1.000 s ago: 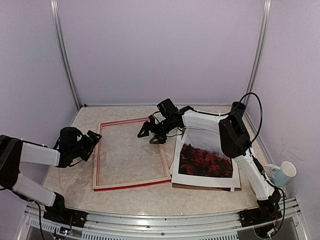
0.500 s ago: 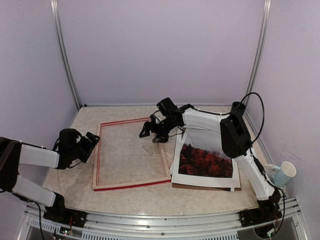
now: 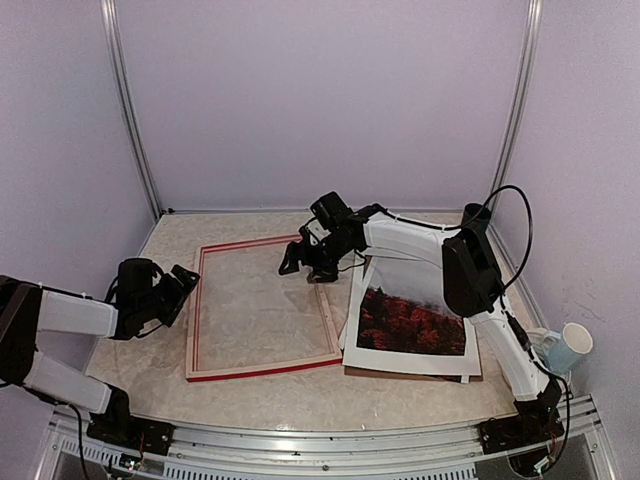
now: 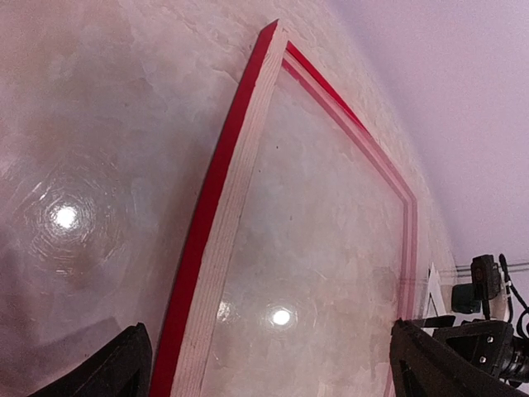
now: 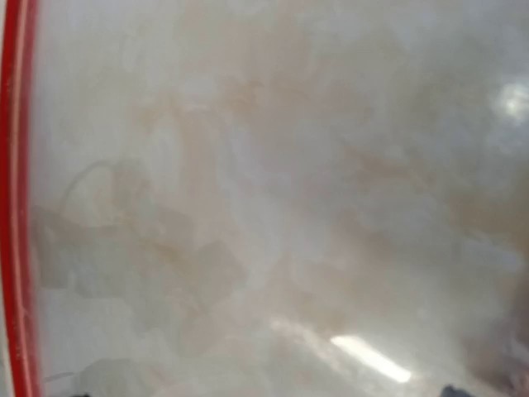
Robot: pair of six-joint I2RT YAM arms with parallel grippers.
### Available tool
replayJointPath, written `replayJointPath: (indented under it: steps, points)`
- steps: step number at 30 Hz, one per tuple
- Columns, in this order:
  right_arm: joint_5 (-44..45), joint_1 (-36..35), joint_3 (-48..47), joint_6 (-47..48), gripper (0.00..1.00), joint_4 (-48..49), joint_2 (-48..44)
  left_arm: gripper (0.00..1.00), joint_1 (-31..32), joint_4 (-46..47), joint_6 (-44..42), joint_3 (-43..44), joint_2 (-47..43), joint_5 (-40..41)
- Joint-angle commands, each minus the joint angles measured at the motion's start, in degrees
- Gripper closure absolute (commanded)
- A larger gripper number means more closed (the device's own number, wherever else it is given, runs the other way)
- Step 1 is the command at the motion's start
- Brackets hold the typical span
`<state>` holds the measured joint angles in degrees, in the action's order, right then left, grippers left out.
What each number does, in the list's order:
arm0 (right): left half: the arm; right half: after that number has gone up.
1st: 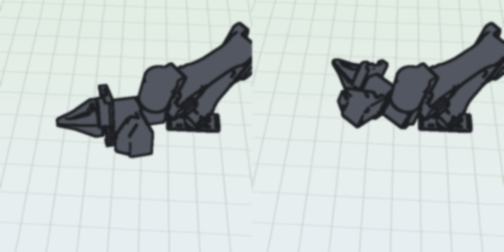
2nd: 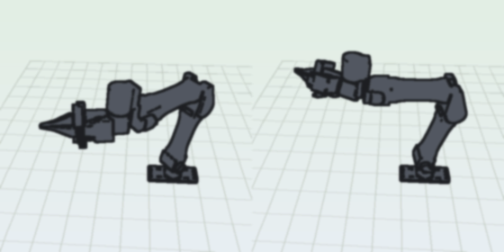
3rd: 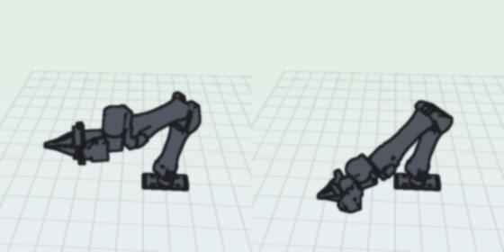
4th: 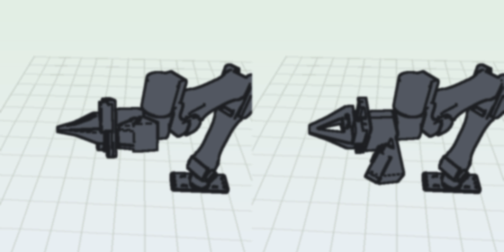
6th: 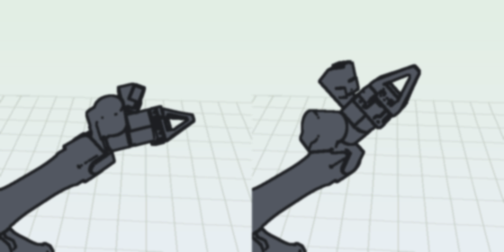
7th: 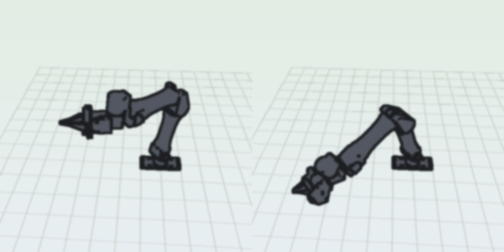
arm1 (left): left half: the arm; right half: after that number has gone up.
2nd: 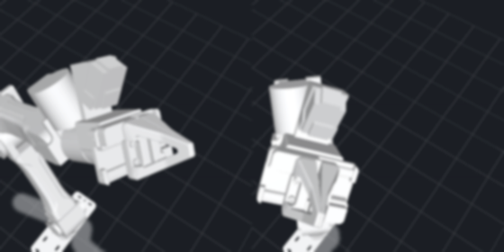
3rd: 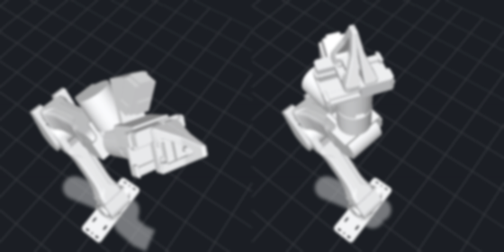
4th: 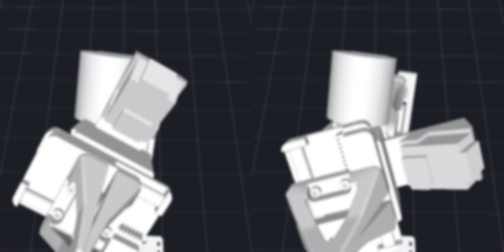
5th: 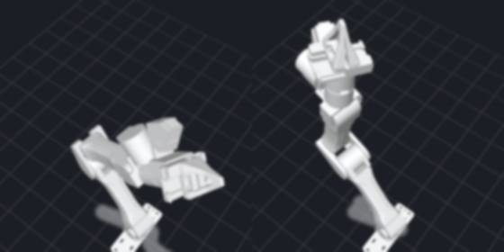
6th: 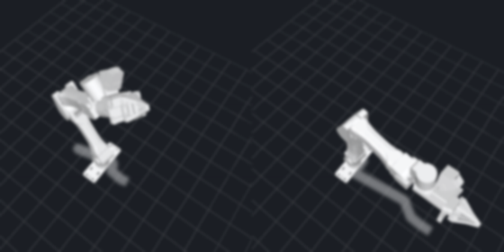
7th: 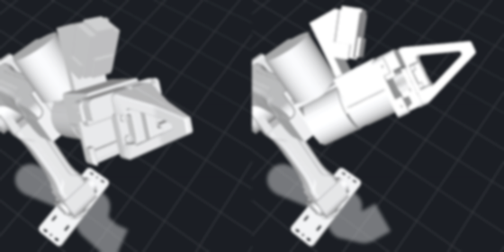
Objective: Put the photo into the frame
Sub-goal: Place the glass panel at the frame body.
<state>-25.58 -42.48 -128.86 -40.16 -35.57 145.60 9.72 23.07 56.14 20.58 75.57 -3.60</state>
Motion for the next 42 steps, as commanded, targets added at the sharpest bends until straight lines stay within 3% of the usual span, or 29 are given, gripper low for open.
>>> replayJointPath:
  steps: [1, 28, 30, 42]
  points:
    - [2.4, -0.8, -1.7, 1.9, 0.09, -2.0, -3.5, 0.01, -0.4, 0.2, -0.3, -0.9, -0.7, 0.5]
    - [11.2, -0.9, -0.3, 7.6, 0.06, -5.5, -7.8, 0.01, -0.4, 0.9, -0.3, -1.4, -0.1, 0.5]
    - [13.8, -0.8, 0.8, 8.8, 0.01, -5.6, -9.1, 0.01, -0.3, 0.4, -0.7, -1.1, -0.1, 0.6]
    - [22.3, -1.0, 14.5, 18.2, 0.01, -4.8, -18.4, 0.01, 0.3, -5.3, -4.3, 2.1, 2.5, 2.1]
